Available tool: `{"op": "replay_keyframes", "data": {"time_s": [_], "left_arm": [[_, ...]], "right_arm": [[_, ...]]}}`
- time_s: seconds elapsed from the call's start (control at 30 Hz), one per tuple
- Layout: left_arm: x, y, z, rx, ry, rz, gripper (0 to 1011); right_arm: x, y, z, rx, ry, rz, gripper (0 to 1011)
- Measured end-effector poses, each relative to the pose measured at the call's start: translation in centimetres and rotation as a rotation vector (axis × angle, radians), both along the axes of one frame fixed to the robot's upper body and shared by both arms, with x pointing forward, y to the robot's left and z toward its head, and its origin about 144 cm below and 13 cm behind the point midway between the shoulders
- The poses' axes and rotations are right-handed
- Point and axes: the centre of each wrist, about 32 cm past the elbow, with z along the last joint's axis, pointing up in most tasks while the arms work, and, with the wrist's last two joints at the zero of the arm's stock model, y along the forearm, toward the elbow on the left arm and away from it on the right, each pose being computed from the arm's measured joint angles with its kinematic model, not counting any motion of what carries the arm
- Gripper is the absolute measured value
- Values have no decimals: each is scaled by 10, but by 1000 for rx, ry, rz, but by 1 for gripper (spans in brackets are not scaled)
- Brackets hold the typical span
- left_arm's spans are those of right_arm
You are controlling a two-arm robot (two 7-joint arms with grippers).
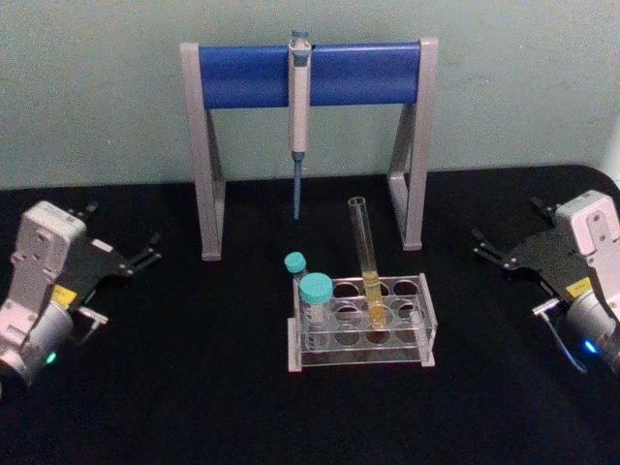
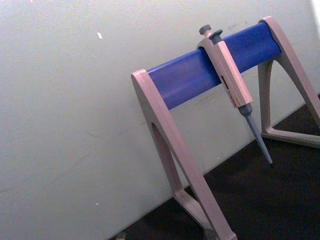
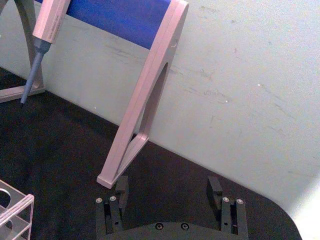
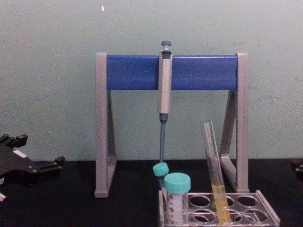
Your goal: Pick up the test tube from the test tube rack, shake it, then place it back into the test tube rack.
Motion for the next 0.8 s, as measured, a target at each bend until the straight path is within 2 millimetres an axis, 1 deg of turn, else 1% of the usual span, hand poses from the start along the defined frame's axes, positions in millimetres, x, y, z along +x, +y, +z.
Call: {"op": "replay_keyframes", "data": {"time_s": [0.8], "left_arm": [[0, 0, 0, 0, 0, 0, 1001]], "right_arm": [[0, 0, 0, -1, -1, 0, 1000]]}}
